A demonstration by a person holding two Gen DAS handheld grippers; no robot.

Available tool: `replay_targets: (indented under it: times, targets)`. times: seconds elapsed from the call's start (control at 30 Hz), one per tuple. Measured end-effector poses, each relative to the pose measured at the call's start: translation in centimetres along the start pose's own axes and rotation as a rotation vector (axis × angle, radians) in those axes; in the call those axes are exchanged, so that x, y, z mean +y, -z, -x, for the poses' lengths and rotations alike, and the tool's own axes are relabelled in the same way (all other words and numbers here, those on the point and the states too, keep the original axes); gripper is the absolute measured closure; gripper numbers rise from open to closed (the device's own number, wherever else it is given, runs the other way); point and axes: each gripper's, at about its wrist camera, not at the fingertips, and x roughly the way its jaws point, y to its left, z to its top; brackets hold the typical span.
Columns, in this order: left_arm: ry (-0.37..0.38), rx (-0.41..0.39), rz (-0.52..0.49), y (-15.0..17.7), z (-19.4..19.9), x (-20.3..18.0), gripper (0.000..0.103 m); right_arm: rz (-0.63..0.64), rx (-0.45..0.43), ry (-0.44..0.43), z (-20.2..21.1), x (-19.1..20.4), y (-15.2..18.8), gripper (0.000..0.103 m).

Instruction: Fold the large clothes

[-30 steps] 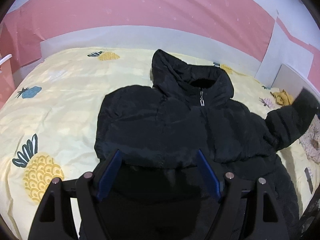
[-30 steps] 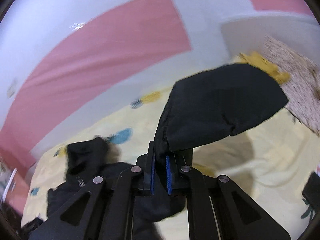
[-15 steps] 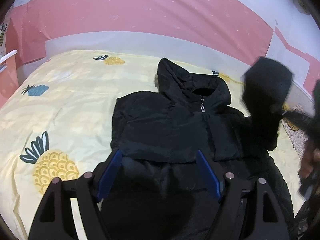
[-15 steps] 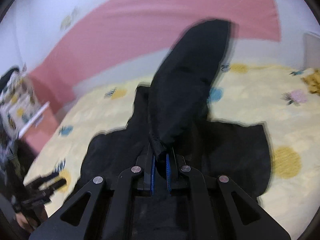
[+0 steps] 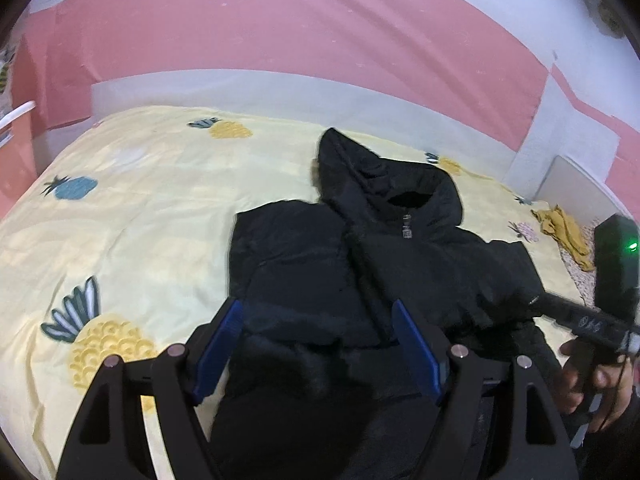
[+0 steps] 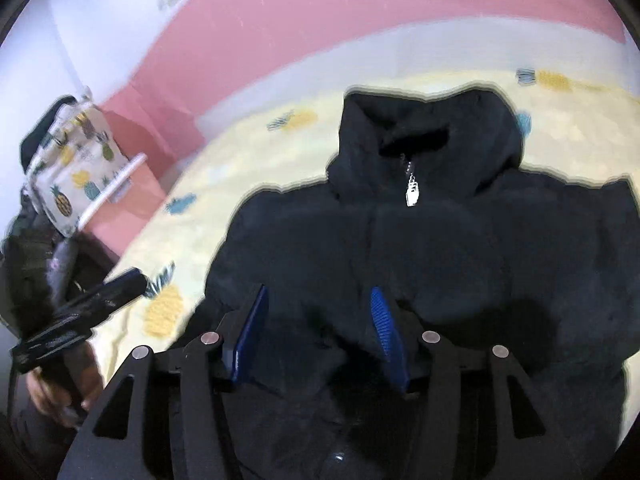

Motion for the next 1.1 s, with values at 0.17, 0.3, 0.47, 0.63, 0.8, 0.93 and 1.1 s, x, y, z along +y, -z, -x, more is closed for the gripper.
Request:
replay_targets:
  times: [0.17, 0.3, 0.47, 0.63, 0.8, 0.93, 1.1]
  targets:
    - [0.039, 0.012, -0.064, -1.1, -2.0, -3.5, 0.025, -0.062, -0.126, 0.164, 5.4, -6.1, -0.9, 0.049]
    - [0.111, 0.030, -0.117, -1.4, -4.5, -7.0, 0.025, -0.123, -0.162, 0.334, 8.8, -12.5, -0.3, 0.050]
    - [-0.003, 0.169, -0.201, 0.2, -12.0, -8.4, 0.053, -0.205, -0.098, 0.386, 7.3, -17.8, 1.0, 0.071]
    - [-0.011, 0.211, -0.145, 1.7, -15.3, -6.4, 0.053, -0.176, 0.062, 0.378, 1.8, -19.9, 4.0, 0.073]
    - [-0.054, 0.188, -0.187, 2.2, -15.7, -7.1, 0.051, -0.144, 0.073, 0.411, -0.1, -19.7, 4.4, 0.073]
    - [-0.048, 0.196, -0.152, 1.1, -13.5, -6.7, 0.053, -0.113, 0.046, 0.425, 3.3, -18.7, 2.9, 0.073]
    - [-0.021, 0.061, -0.179, -2.5, -9.6, -8.2, 0.053, -0.140, -0.094, 0.404, 7.4, -19.0, -0.4, 0.073]
